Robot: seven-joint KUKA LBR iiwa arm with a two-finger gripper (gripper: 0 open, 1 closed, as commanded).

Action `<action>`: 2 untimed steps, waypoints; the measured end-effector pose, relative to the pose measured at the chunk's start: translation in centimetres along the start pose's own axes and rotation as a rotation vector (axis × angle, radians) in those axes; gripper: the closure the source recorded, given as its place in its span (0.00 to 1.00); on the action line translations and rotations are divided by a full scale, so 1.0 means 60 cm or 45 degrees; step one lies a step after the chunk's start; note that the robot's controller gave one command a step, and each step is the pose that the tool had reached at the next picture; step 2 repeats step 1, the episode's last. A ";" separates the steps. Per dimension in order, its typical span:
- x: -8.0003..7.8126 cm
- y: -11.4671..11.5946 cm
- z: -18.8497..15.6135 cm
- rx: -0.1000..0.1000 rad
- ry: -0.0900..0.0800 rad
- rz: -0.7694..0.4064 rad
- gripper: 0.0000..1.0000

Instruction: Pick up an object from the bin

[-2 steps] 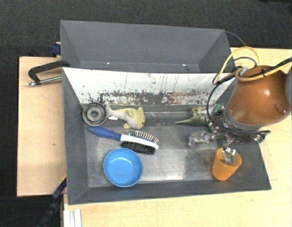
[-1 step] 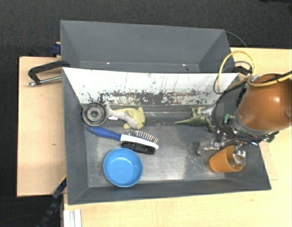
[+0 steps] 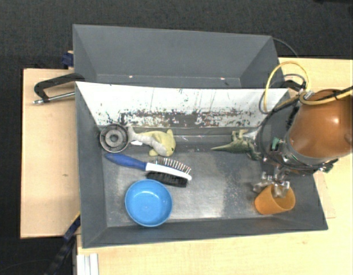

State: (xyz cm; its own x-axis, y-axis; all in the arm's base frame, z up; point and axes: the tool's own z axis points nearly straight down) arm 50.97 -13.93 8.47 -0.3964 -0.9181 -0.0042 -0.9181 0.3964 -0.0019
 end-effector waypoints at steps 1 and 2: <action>0.004 -0.003 -0.225 0.015 0.001 -0.008 1.00; 0.004 -0.003 -0.225 0.015 0.001 -0.008 1.00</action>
Offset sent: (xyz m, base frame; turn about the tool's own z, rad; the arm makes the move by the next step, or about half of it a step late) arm -0.0025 -0.0037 0.1294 -0.0099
